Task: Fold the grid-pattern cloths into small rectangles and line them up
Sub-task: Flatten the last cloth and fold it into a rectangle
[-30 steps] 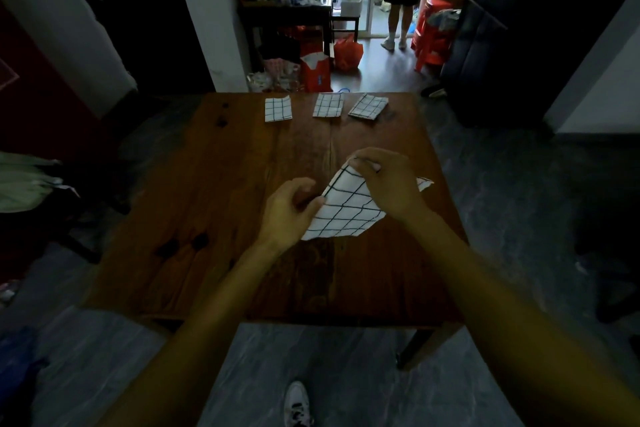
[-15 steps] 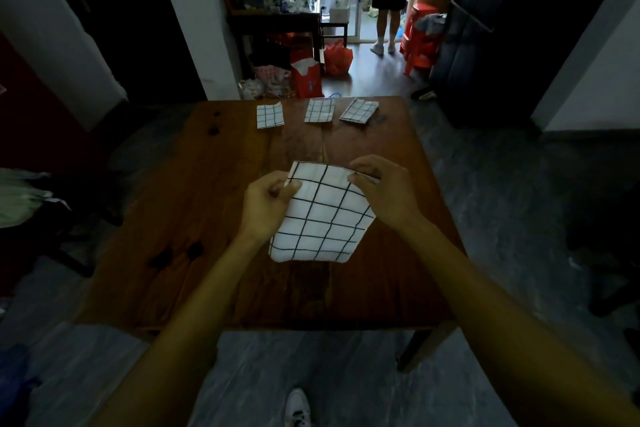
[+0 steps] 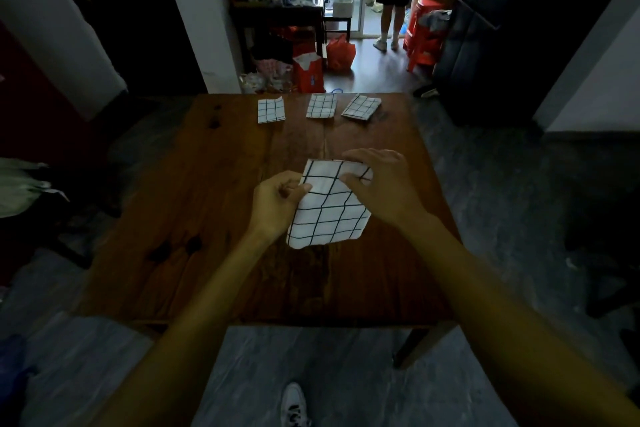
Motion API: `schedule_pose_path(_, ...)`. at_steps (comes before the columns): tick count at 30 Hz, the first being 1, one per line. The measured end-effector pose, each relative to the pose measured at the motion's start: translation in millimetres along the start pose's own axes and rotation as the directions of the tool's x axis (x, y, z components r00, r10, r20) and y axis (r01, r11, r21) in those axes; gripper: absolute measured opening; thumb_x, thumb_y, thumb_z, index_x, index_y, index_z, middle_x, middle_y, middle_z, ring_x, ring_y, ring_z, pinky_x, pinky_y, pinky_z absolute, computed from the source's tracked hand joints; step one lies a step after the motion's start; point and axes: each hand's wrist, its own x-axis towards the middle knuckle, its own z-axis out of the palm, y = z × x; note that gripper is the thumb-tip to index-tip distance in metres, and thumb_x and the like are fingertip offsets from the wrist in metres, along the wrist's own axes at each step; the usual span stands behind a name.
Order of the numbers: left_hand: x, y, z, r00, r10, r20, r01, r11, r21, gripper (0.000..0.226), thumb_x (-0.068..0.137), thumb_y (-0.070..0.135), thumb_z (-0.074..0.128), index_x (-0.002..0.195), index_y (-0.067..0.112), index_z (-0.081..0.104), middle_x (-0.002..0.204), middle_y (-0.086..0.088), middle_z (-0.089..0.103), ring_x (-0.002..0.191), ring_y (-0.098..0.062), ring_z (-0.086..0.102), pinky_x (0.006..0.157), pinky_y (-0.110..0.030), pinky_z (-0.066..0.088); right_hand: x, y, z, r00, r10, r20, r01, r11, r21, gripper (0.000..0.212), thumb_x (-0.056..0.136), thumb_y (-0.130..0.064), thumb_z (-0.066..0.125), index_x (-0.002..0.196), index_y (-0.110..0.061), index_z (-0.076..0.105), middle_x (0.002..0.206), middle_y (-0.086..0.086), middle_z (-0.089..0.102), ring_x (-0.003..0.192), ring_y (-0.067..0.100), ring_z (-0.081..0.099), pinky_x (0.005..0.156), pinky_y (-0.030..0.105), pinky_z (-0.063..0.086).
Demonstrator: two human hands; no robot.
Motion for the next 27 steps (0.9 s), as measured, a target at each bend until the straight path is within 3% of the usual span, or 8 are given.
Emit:
schedule_pose_path(4, 1.8, 1.2, 3.6, 0.999, 0.012, 0.035, -0.015, 0.998, 0.068, 0.005, 0.088, 0.020, 0.064, 0.093, 0.019, 0.065, 0.087, 0.006, 0.068, 0.082, -0.007, 0.065, 0.070, -0.025, 0.056, 5.3, -4.2, 5.7, 0.996, -0.056, -0.065, 0.062, 0.994, 0.086, 0.011, 0.085, -0.016, 0.065, 0.093, -0.012, 0.072, 0.089, 0.002, 0.072, 0.080, 0.016, 0.065, 0.083, 0.038, 0.051)
schedule_pose_path(6, 0.3, -3.2, 1.7, 0.995, -0.029, 0.091, 0.018, 0.993, 0.118, 0.011, 0.087, 0.018, 0.065, 0.098, 0.022, 0.064, 0.092, 0.007, 0.068, 0.084, -0.003, 0.064, 0.070, -0.019, 0.054, 6.4, -2.8, 4.7, 0.996, -0.005, -0.084, 0.020, 0.984, 0.177, 0.009, 0.085, -0.011, 0.066, 0.090, -0.009, 0.072, 0.088, 0.003, 0.071, 0.079, 0.012, 0.063, 0.078, 0.029, 0.052)
schedule_pose_path(9, -0.6, -14.1, -0.5, 0.986, -0.089, 0.141, 0.060, 0.978, 0.198, 0.006, 0.087, 0.017, 0.065, 0.093, 0.014, 0.064, 0.087, -0.009, 0.066, 0.084, -0.022, 0.064, 0.074, -0.036, 0.057, 6.2, -1.0, 1.8, 0.996, 0.068, -0.065, -0.050, 0.971, 0.235, 0.007, 0.085, -0.010, 0.067, 0.090, -0.008, 0.072, 0.087, 0.003, 0.070, 0.079, 0.007, 0.061, 0.075, 0.012, 0.047)
schedule_pose_path(14, 9.1, -17.6, 0.3, 0.989, -0.118, 0.091, 0.087, 0.953, 0.291, 0.020, 0.089, 0.022, 0.064, 0.077, 0.007, 0.058, 0.076, -0.014, 0.062, 0.074, -0.026, 0.061, 0.070, -0.046, 0.055, 2.6, 1.7, 3.0, 0.992, 0.106, -0.071, -0.083, 0.958, 0.274, 0.005, 0.086, -0.011, 0.068, 0.089, -0.011, 0.072, 0.084, -0.003, 0.066, 0.078, 0.009, 0.062, 0.075, 0.015, 0.049)
schedule_pose_path(18, 12.9, -11.4, 6.6, 0.992, -0.122, 0.012, 0.113, 0.948, 0.296, 0.027, 0.092, 0.027, 0.059, 0.068, 0.016, 0.052, 0.066, -0.003, 0.055, 0.061, -0.013, 0.051, 0.060, -0.035, 0.049, -2.7, 1.4, 2.2, 0.989, 0.137, -0.062, -0.109, 0.935, 0.336, 0.006, 0.085, -0.009, 0.069, 0.090, -0.011, 0.072, 0.084, -0.008, 0.064, 0.079, 0.007, 0.062, 0.075, 0.015, 0.050)
schedule_pose_path(22, 16.9, -6.4, 10.9, 0.982, -0.176, -0.072, 0.189, 0.951, 0.246, 0.012, 0.092, 0.028, 0.058, 0.087, 0.020, 0.063, 0.080, 0.008, 0.062, 0.076, -0.007, 0.061, 0.067, -0.025, 0.053, -8.1, 0.1, -4.4, 0.983, 0.172, 0.065, -0.183, 0.890, 0.418, 0.010, 0.085, -0.015, 0.070, 0.087, -0.025, 0.071, 0.084, -0.013, 0.067, 0.081, 0.003, 0.064, 0.076, 0.019, 0.052)
schedule_pose_path(25, 19.9, -0.9, 12.3, 0.974, -0.192, -0.119, 0.211, 0.960, 0.182, 0.007, 0.093, 0.024, 0.057, 0.092, 0.021, 0.063, 0.084, 0.011, 0.060, 0.079, -0.005, 0.058, 0.067, -0.020, 0.050, -10.9, 0.6, -14.1, 0.933, 0.055, 0.357, -0.183, 0.924, 0.337, 0.008, 0.088, -0.029, 0.066, 0.093, -0.028, 0.071, 0.084, -0.015, 0.068, 0.080, -0.003, 0.064, 0.074, 0.014, 0.051)
schedule_pose_path(27, 19.9, 3.8, 11.8, 0.986, -0.144, -0.084, 0.159, 0.965, 0.208, 0.008, 0.094, 0.018, 0.056, 0.095, 0.020, 0.064, 0.087, 0.011, 0.061, 0.080, 0.000, 0.056, 0.065, -0.014, 0.045, -13.6, -0.9, -15.6, 0.875, 0.024, 0.483, -0.227, 0.903, 0.366, 0.021, 0.087, -0.046, 0.059, 0.092, -0.030, 0.070, 0.086, -0.010, 0.070, 0.081, 0.001, 0.065, 0.075, 0.018, 0.052)
